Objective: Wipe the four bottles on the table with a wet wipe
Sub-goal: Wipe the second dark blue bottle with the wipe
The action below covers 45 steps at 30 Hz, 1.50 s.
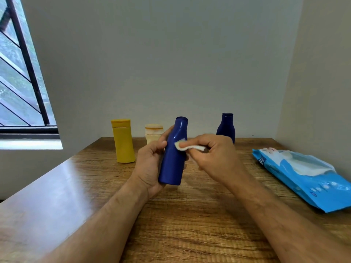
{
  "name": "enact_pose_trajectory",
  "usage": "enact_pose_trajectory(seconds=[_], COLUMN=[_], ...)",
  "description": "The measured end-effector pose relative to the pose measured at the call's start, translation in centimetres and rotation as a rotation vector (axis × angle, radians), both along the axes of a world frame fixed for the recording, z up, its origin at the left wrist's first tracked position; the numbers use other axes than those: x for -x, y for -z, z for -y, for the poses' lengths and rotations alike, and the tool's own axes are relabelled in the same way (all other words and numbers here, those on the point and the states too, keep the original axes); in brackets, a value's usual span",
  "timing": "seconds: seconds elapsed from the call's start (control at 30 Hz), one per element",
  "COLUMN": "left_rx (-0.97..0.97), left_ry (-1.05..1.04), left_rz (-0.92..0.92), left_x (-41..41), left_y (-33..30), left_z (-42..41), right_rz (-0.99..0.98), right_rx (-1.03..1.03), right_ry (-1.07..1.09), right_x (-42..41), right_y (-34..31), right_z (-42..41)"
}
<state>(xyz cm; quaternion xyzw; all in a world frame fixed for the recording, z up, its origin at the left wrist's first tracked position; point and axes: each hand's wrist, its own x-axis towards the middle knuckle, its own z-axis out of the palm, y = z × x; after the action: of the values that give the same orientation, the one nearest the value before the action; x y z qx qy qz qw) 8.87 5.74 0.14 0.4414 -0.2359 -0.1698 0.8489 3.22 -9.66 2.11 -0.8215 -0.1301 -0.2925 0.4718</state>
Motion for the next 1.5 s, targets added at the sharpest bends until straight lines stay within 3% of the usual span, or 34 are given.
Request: enact_pose_trajectory(seconds=[0.23, 0.4, 0.47, 0.67, 0.77, 0.93, 1.27, 1.5], left_rx=[-0.146, -0.103, -0.116, -0.210, -0.264, -0.273, -0.218, -0.198], left_ry=[0.069, -0.040, -0.069, -0.074, -0.028, -0.157, 0.041, -0.166], left_rz=[0.073, 0.036, 0.003, 0.030, 0.062, 0.121, 0.137, 0.145], left_x=[0.1, 0.0, 0.1, 0.5, 0.7, -0.1, -0.2, -0.6], left_y=[0.4, 0.2, 0.2, 0.2, 0.3, 0.3, 0.7, 0.6], left_z=[0.3, 0.3, 0.4, 0.3, 0.5, 0.4, 0.9, 0.7], right_rz=[0.151, -0.087, -0.099, 0.106, 0.091, -0.103, 0.024, -0.144], right_rx=[-0.127, 0.020, 0.096, -0.073, -0.153, -0.030, -0.182, 0.019], right_ry=[0.166, -0.140, -0.168, 0.120, 0.103, -0.026, 0.117, -0.010], right_x=[-0.1, 0.6, 0.5, -0.1, 0.0, -0.1, -0.7, -0.4], right_y=[-0.4, -0.3, 0.1, -0.3, -0.5, -0.3, -0.4, -0.2], right_z=[0.5, -0.3, -0.4, 0.3, 0.6, 0.4, 0.9, 0.9])
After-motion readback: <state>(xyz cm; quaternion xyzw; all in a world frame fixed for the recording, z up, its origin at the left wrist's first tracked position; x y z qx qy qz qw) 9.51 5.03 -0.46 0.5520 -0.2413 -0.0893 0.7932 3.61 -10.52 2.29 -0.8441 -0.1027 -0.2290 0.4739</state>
